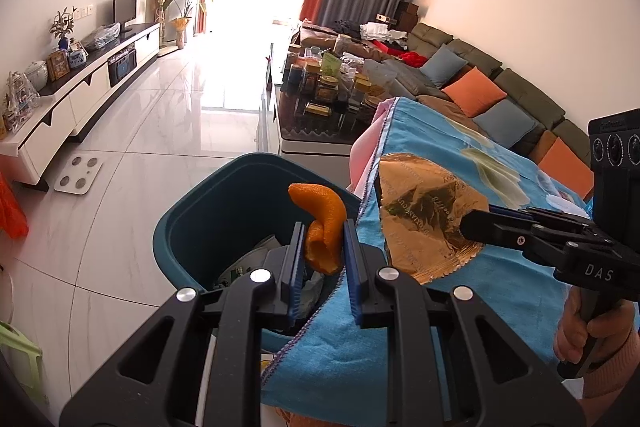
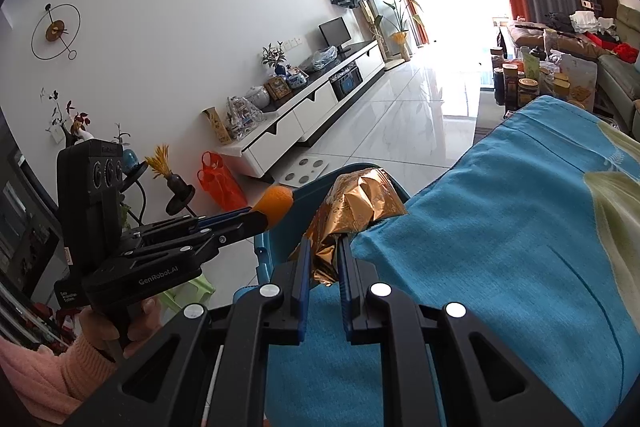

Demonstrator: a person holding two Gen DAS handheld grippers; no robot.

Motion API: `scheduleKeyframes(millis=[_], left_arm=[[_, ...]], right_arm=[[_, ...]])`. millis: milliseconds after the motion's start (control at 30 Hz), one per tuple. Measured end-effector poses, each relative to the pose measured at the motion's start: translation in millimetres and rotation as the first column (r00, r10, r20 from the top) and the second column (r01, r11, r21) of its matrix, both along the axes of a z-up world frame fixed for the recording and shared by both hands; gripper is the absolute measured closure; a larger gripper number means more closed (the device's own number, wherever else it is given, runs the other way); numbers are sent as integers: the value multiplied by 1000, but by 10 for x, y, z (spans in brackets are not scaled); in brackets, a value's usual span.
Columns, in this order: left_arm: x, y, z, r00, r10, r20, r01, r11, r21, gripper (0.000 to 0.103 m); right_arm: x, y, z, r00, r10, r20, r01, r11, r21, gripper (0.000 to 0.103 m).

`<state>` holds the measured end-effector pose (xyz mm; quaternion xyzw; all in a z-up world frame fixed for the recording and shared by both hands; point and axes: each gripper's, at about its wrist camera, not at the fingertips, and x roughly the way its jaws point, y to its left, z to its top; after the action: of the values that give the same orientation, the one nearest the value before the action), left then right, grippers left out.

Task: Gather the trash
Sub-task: 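Lower both held items over the opening of the teal bin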

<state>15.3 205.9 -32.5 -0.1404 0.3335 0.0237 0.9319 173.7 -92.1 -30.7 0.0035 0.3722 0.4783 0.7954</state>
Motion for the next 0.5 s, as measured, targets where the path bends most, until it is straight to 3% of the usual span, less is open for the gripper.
scheduleKeyframes(millis=[500], left_arm=[[57,106,-101,999,29,-27,-30,999,-11,84]], right_arm=[[80,199,-39,1000,18,-9,-18,999,-30,91]])
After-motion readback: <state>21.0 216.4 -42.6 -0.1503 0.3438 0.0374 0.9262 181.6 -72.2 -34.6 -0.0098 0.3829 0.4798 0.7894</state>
